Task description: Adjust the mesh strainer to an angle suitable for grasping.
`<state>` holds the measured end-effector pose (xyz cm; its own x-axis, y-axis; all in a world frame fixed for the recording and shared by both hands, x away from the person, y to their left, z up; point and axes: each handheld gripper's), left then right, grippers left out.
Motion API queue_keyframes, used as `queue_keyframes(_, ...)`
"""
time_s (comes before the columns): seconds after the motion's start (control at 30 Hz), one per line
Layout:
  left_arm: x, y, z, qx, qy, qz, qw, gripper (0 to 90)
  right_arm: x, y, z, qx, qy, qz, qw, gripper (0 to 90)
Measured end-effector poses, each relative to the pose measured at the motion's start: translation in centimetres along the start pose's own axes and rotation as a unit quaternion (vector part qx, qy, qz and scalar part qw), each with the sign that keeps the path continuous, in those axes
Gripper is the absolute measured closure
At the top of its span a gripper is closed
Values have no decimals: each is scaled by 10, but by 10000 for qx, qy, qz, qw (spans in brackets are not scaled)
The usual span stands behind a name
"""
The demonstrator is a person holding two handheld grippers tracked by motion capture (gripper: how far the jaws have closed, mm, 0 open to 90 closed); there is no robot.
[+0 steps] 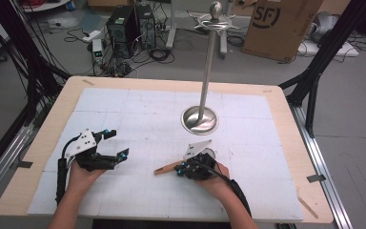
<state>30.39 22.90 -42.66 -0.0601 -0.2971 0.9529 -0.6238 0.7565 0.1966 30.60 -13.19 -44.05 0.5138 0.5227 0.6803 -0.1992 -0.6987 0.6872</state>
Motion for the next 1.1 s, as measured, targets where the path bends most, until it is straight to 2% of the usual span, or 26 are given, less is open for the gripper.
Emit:
queue_keyframes(0.33,0,-1,0,-5,16,-12,10000,153,5,-1,6,-162,-105,109,9998,893)
queue_keyframes(0.4,-1,-1,0,-2,5,-22,10000,153,5,-1,8,-221,-213,127,9994,893)
queue_keyframes(0.57,-1,-1,0,-4,1,-29,10000,152,7,-2,11,-229,-282,156,9992,892)
queue_keyframes(0.63,-1,-1,0,-16,11,-34,10000,153,7,-1,11,-236,-240,178,9993,893)
queue_keyframes(0.73,-1,-1,1,-27,25,-23,10000,153,8,5,11,-187,-239,311,9991,892)
queue_keyframes(0.77,-1,-1,1,-32,28,-26,10000,153,8,9,10,-215,-317,357,9986,892)
queue_keyframes(0.93,-1,-1,1,-39,21,-17,10000,153,9,30,19,-433,-416,719,9956,893)
queue_keyframes(1.0,-1,-1,1,-35,35,-13,10000,153,8,36,23,-560,-547,797,9937,893)
queue_keyframes(1.1,-1,-2,1,-33,7,-30,10000,153,7,36,29,-746,-647,768,9921,893)
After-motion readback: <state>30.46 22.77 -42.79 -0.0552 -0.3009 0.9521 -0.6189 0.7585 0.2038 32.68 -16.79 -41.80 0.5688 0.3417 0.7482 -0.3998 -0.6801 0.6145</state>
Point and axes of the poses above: each handheld gripper's, and its own axes: y roughly backward along the jaws, x roughly out of its top, z roughly to its right, and after that the axes turned 13 degrees about -y, right-handed
